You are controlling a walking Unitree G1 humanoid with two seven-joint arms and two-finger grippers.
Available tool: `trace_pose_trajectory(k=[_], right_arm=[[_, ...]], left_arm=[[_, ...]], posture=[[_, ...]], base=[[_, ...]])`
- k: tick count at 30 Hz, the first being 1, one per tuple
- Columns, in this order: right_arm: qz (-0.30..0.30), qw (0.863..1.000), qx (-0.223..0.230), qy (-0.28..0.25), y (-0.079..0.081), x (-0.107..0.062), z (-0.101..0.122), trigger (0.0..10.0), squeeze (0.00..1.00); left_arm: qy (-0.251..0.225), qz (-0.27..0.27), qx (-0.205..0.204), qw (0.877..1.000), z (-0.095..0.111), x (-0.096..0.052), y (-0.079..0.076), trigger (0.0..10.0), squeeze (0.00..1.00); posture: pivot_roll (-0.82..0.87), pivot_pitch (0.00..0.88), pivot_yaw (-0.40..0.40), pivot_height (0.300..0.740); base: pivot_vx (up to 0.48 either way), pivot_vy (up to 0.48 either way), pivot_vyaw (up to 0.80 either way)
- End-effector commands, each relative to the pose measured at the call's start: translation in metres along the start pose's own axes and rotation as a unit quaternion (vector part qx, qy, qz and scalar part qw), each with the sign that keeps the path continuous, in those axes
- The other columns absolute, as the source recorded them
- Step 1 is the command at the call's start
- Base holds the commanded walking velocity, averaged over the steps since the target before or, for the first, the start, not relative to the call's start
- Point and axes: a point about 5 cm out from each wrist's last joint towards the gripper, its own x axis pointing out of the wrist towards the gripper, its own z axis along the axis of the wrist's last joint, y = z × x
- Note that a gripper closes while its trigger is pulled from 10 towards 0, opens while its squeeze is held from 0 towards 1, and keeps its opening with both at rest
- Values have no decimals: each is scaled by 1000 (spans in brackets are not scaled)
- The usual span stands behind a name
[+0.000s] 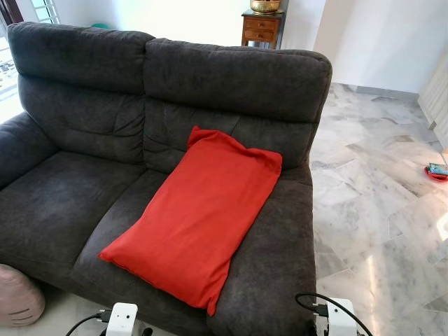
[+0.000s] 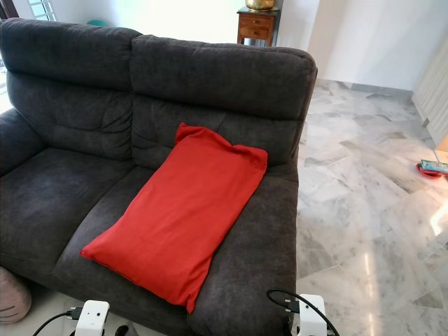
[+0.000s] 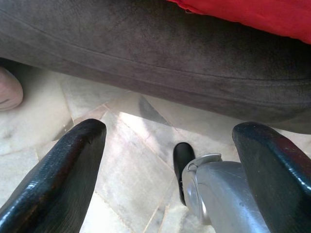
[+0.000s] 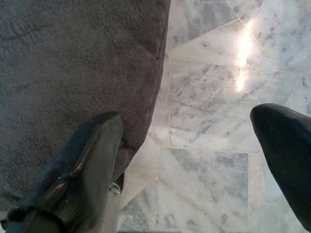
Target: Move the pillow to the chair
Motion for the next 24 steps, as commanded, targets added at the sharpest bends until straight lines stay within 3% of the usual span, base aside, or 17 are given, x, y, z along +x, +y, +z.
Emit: trace_pose_trajectory(k=[1, 24], right_arm=[[-4, 1000, 5, -5, -2, 1, 5, 10000, 0], [-16, 1000, 14, -20, -3, 1, 9, 10000, 0]], left_arm=[[-2, -1, 8, 1000, 2, 1, -1, 10000, 0], [2, -4, 12, 1000, -2, -1, -2, 10000, 0]], posture=[[120, 0, -54, 740], [111, 0, -50, 740]], base=[[0, 0, 0], [0, 0, 0]])
